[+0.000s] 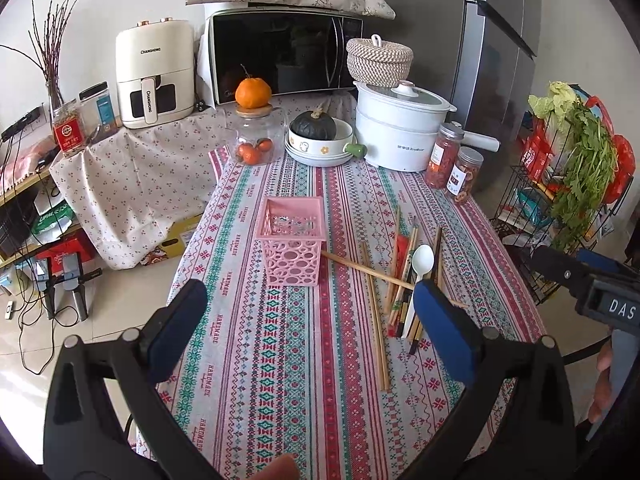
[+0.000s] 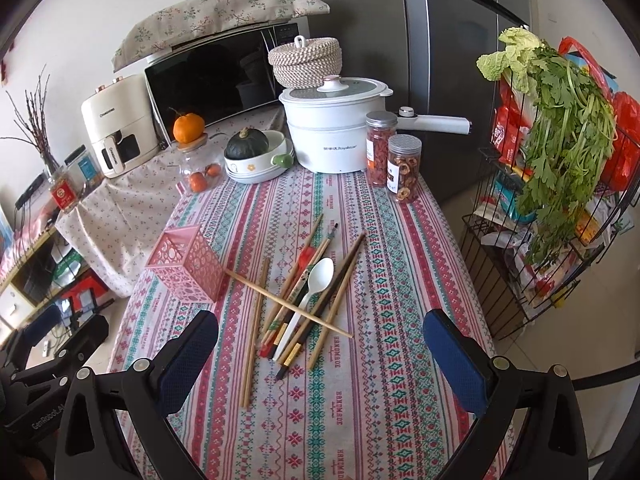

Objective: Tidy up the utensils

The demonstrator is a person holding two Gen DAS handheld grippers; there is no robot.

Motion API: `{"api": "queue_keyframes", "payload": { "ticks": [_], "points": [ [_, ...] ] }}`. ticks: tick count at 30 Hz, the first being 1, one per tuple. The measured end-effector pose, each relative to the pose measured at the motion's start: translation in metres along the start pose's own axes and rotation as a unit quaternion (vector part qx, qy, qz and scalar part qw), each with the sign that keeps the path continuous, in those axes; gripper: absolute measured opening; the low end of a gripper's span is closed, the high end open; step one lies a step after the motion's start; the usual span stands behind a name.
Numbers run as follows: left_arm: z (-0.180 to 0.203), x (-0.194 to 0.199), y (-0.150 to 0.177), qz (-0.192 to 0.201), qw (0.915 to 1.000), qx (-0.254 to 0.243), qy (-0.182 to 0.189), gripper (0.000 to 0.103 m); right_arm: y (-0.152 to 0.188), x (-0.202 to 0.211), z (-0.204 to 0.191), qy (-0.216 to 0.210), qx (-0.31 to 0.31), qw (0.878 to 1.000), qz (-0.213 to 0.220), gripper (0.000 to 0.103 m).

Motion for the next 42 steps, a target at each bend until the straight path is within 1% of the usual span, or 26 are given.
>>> {"api": "queue_keyframes", "payload": {
  "ticks": [2,4,5,6,7,10,11,14,15,17,19,21,23,24,26,27,28,29,30,31,32,37,39,40,41,42],
  "points": [
    [0.003,-0.006,-0.004,0.000,1.0000,0.001,-0.002,0.102,-0.009,0.000,0.009,0.009,-0.009,1.000,0.020,0.103],
    [0.007,-0.013,-0.008,-0.005,0.9999,-0.011,-0.008,0.102,-0.016,-0.003,0.017,0.023,-0.002,0.999,0.047,0.103],
    [0.011,-0.018,-0.009,-0.012,0.9997,-0.020,-0.009,0.102,-0.018,-0.007,0.021,0.036,0.007,0.998,0.045,0.103],
    [0.015,-0.023,-0.011,-0.022,0.9993,-0.030,-0.010,0.102,-0.020,-0.014,0.025,0.046,0.010,0.998,0.036,0.103],
    [0.020,-0.028,-0.011,-0.032,0.9987,-0.039,-0.009,0.102,-0.021,-0.021,0.030,0.043,0.006,0.999,0.026,0.103],
    [0.036,-0.040,-0.016,-0.049,0.9966,-0.066,-0.006,0.102,-0.021,-0.043,0.045,0.007,-0.027,1.000,-0.014,0.103],
    [0.041,-0.044,-0.017,-0.055,0.9959,-0.072,-0.004,0.102,-0.022,-0.049,0.049,0.006,-0.031,0.999,-0.027,0.103],
    [0.056,-0.061,-0.021,-0.094,0.9919,-0.085,0.004,0.102,-0.029,-0.066,0.061,0.021,-0.030,0.998,-0.056,0.103],
    [0.063,-0.068,-0.025,-0.099,0.9909,-0.091,0.003,0.102,-0.032,-0.072,0.064,0.020,-0.030,0.997,-0.068,0.103],
    [0.074,-0.086,-0.032,-0.124,0.9863,-0.108,-0.010,0.102,-0.035,-0.085,0.067,0.009,-0.030,0.996,-0.088,0.103],
    [0.084,-0.105,-0.035,-0.151,0.9817,-0.116,-0.006,0.102,-0.035,-0.099,0.071,-0.003,-0.034,0.994,-0.105,0.103],
    [0.096,-0.123,-0.041,-0.172,0.9782,-0.116,0.010,0.096,-0.035,-0.112,0.075,-0.016,-0.046,0.991,-0.122,0.103],
    [0.106,-0.144,-0.047,-0.195,0.9739,-0.113,0.025,0.084,-0.035,-0.126,0.080,-0.030,-0.066,0.988,-0.137,0.103],
    [0.109,-0.156,-0.052,-0.204,0.9724,-0.110,0.025,0.081,-0.034,-0.132,0.083,-0.034,-0.075,0.986,-0.144,0.103],
    [0.109,-0.178,-0.059,-0.219,0.9706,-0.097,0.021,0.068,-0.032,-0.144,0.087,-0.037,-0.086,0.983,-0.158,0.103],
    [0.108,-0.189,-0.060,-0.232,0.9685,-0.090,0.018,0.065,-0.031,-0.149,0.088,-0.038,-0.088,0.982,-0.165,0.103],
    [0.106,-0.200,-0.058,-0.248,0.9651,-0.082,0.016,0.057,-0.030,-0.153,0.089,-0.038,-0.088,0.981,-0.171,0.103],
    [0.104,-0.210,-0.056,-0.266,0.9612,-0.072,0.017,0.046,-0.030,-0.156,0.089,-0.038,-0.086,0.980,-0.175,0.103],
    [0.102,-0.218,-0.051,-0.282,0.9573,-0.063,0.018,0.040,-0.031,-0.157,0.089,-0.038,-0.084,0.980,-0.177,0.103],
    [0.100,-0.225,-0.048,-0.294,0.9541,-0.056,0.018,0.032,-0.033,-0.158,0.088,-0.037,-0.080,0.981,-0.175,0.103],
    [0.098,-0.231,-0.044,-0.303,0.9513,-0.053,0.015,0.029,-0.035,-0.158,0.087,-0.037,-0.076,0.981,-0.173,0.103],
    [0.098,-0.243,-0.028,-0.332,0.9418,-0.050,0.004,0.028,-0.044,-0.161,0.084,-0.038,-0.070,0.982,-0.169,0.103],
    [0.097,-0.242,-0.024,-0.334,0.9417,-0.042,0.007,0.026,-0.044,-0.163,0.082,-0.040,-0.070,0.982,-0.173,0.103],
    [0.097,-0.242,-0.024,-0.333,0.9419,-0.039,0.010,0.022,-0.044,-0.164,0.080,-0.042,-0.069,0.981,-0.175,0.103],
    [0.098,-0.241,-0.023,-0.333,0.9421,-0.038,0.014,0.012,-0.044,-0.164,0.078,-0.044,-0.068,0.981,-0.176,0.103],
    [0.096,-0.242,-0.021,-0.330,0.9431,-0.039,0.014,0.010,-0.043,-0.164,0.077,-0.046,-0.066,0.981,-0.177,0.103]
  ]
}}
Point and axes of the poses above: each gripper's, at about its wrist camera, not at the fingertips, and x roughly against the way its jaws point, z to its right, y to its underside, the point moved 9 cm from there along -x, roughly the way its jaws point, and after that the axes turned 11 degrees about -z, right-handed, at the moved point
